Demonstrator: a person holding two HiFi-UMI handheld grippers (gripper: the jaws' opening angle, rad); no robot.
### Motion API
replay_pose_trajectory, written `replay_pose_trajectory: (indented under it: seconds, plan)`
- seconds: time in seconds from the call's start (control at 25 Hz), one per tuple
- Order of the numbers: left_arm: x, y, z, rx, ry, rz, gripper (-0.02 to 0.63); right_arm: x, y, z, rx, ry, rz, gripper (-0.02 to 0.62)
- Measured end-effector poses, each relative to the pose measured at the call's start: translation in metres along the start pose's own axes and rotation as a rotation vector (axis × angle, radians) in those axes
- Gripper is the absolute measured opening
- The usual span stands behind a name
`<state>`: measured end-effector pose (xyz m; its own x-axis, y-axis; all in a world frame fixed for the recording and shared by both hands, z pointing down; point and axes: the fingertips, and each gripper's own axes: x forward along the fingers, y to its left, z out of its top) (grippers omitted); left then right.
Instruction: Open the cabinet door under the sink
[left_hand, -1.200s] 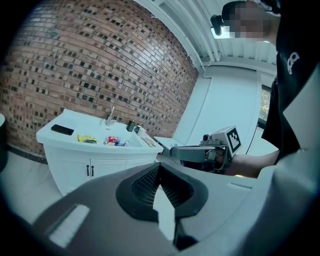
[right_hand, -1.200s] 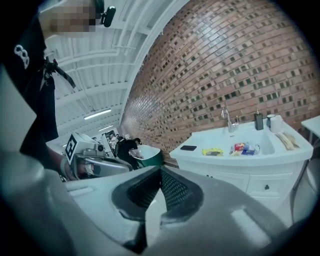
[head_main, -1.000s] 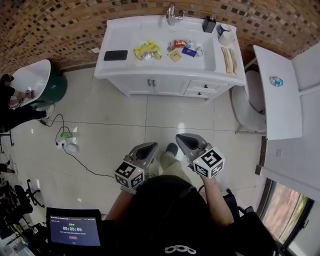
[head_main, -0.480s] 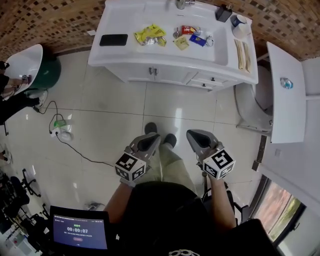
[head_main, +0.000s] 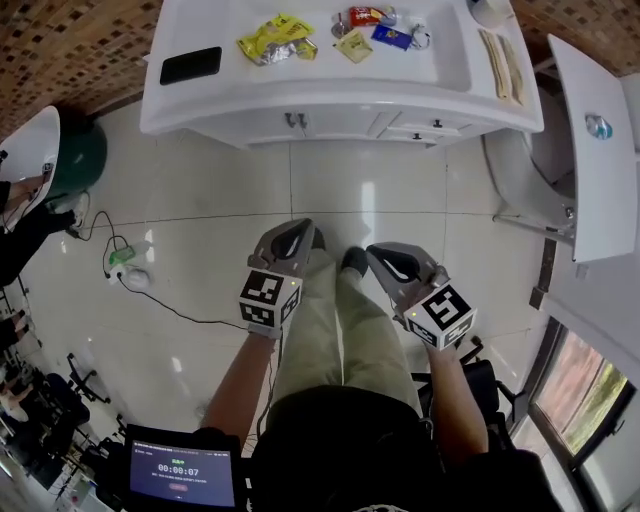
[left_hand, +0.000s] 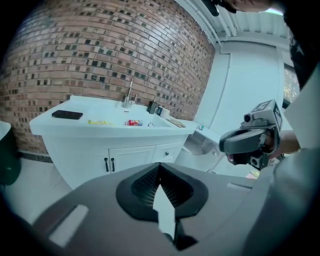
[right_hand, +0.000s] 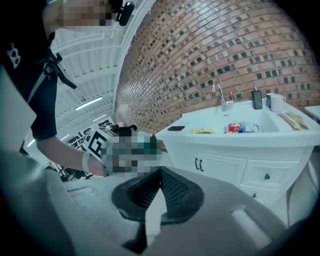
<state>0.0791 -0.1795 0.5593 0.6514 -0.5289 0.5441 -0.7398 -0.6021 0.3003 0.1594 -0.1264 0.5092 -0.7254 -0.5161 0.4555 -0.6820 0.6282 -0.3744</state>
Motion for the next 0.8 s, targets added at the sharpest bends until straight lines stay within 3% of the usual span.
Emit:
replay_pose_trajectory:
  seconds: [0.44, 0.48, 0.56, 0.8]
  plan:
    - [0.091, 0.082, -0.004, 0.052, -0.048, 0.077, 0.017, 0.013, -0.045, -0.038, -0.011, 0.044, -0.038, -0.011]
    - [0.1, 0.09, -0.007, 0.052, -0.04, 0.076, 0.029, 0.015, -0.048, -0.042, -0.01, 0.044, -0.043, -0.011]
    - [0.115, 0.109, -0.013, 0.05, -0.024, 0.082, 0.118, 0.021, -0.049, -0.043, -0.018, 0.033, -0.045, -0.011]
    - [0.155, 0.167, -0.032, 0.049, 0.023, 0.139, 0.118, 0.04, -0.042, -0.041, -0.042, 0.032, -0.016, -0.011]
